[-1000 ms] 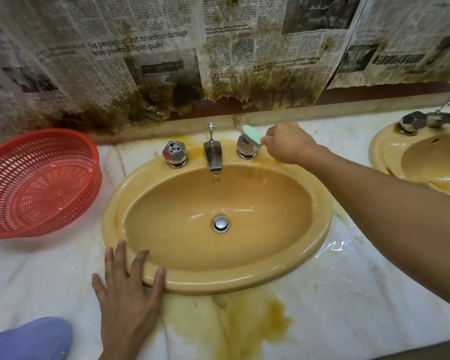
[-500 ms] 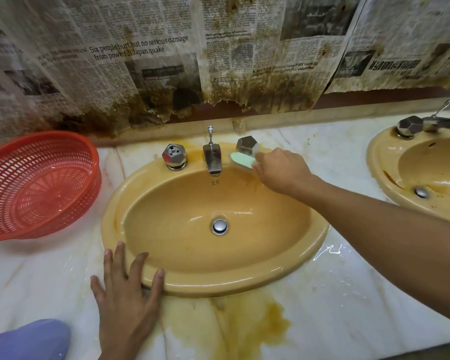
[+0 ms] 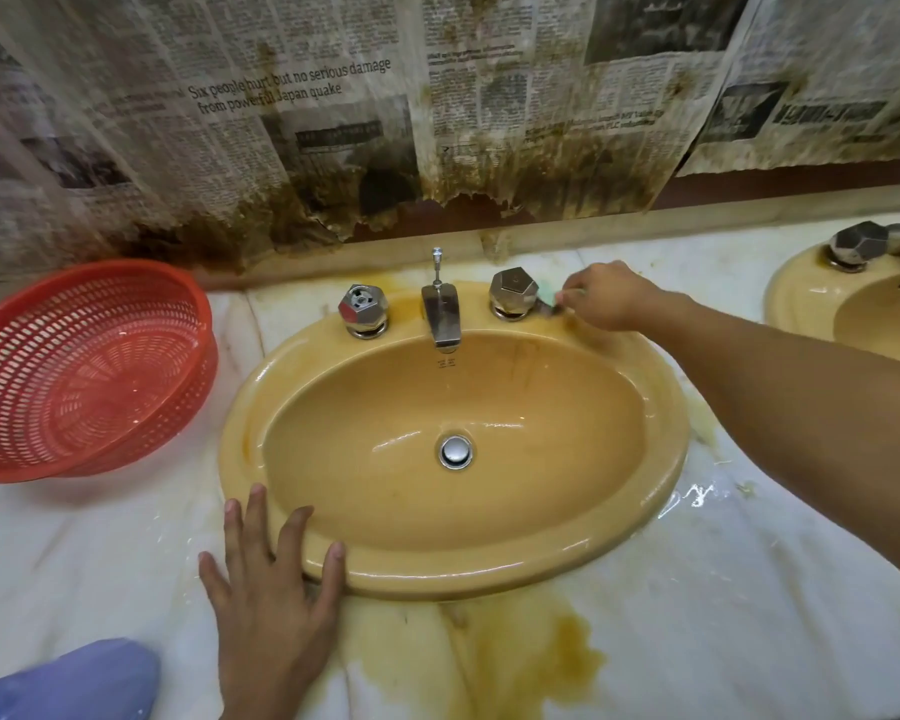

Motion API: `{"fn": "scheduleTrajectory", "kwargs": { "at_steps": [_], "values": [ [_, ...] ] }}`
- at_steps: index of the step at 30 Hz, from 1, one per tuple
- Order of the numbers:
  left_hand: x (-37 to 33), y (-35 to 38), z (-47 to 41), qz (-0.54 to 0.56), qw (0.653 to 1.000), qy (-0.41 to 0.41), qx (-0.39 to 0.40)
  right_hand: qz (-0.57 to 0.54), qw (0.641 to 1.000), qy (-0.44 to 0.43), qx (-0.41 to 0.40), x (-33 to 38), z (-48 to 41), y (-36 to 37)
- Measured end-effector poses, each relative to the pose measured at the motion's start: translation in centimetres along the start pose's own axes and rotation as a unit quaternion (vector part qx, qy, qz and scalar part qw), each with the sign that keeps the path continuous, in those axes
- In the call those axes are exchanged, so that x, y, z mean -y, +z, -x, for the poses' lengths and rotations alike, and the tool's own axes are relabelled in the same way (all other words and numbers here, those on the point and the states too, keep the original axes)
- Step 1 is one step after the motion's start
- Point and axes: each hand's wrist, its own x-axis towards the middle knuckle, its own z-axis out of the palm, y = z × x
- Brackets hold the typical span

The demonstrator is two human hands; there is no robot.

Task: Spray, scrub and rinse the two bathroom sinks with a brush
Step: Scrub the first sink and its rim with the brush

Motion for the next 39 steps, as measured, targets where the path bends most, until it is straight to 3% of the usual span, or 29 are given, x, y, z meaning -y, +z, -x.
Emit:
{"fn": "scheduleTrajectory", "kwargs": {
  "at_steps": [10, 16, 19, 24, 39],
  "values": [
    [-0.1, -0.2, 0.1, -0.014, 1.000, 0.009, -0.008, 0.052, 0.992, -0.039, 0.106, -0.9, -5.0, -4.4],
    [0.1, 0.0, 0.1, -0.008, 1.000, 0.009, -0.010, 0.135, 0.976, -0.130, 0.109, 5.3, -7.4, -4.5],
    [0.1, 0.0, 0.1, -0.006, 1.000, 0.007, -0.011, 0.118, 0.981, -0.110, 0.107, 5.2, -7.5, -4.5],
    [0.2, 0.0, 0.0, -0.005, 1.000, 0.007, -0.010, 0.000, 0.997, -0.061, 0.046, 0.5, -4.0, -2.5],
    [0.2, 0.1, 0.0, -0.014, 1.000, 0.003, -0.002, 0.067, 0.996, 0.051, -0.022, -7.7, 8.8, 0.4]
  ]
}}
